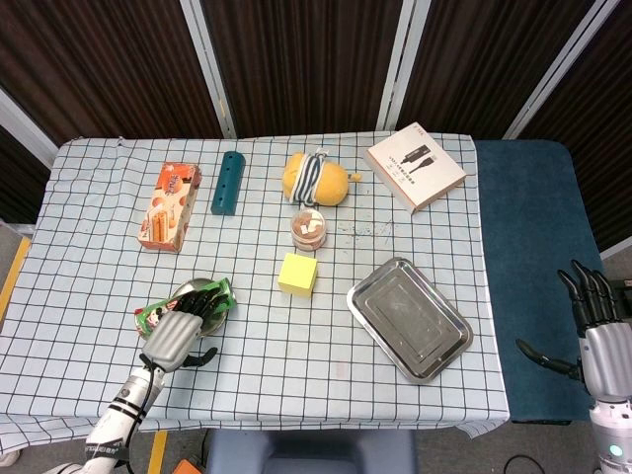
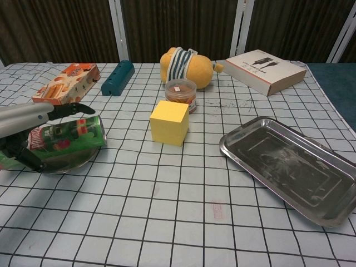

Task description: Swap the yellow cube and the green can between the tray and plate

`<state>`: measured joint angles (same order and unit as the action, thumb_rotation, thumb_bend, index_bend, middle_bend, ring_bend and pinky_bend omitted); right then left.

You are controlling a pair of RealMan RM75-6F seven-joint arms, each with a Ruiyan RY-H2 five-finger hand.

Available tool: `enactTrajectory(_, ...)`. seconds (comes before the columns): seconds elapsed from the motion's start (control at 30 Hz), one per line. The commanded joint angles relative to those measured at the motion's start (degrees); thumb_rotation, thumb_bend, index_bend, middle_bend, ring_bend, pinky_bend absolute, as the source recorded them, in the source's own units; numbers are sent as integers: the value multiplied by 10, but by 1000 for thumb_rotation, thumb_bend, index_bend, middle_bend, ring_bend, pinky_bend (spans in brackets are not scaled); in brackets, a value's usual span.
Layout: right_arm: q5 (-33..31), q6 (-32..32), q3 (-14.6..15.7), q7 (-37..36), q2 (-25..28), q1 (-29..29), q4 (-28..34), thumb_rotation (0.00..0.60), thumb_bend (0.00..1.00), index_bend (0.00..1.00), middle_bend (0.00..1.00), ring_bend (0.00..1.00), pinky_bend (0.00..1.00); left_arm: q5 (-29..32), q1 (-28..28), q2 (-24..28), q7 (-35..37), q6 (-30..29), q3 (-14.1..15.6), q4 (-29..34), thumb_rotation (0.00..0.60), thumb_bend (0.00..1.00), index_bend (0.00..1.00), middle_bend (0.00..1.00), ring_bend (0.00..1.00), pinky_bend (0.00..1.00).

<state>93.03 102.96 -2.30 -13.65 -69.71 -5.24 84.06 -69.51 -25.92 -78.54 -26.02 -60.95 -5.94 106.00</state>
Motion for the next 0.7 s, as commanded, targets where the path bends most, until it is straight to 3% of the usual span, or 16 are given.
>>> enactTrajectory(0.03, 2, -2, -2, -2, 0, 1, -1, 600, 98, 0, 0, 0, 6, 21, -12, -19, -11, 3, -6, -23, 600, 323, 0, 0, 0, 71)
enactTrajectory(0.4, 14, -15, -5, -5, 2, 4, 1, 600, 99, 0, 0, 0, 5, 67, -28, -70, -28, -7, -7, -104, 600, 319, 0, 0, 0, 72)
enactTrajectory(0.7, 21, -23, -7, -8, 3, 6, 1, 600, 98, 0, 0, 0, 6, 32, -23, -119, -14, -39, 7, -180, 600, 317, 0, 4, 26, 141)
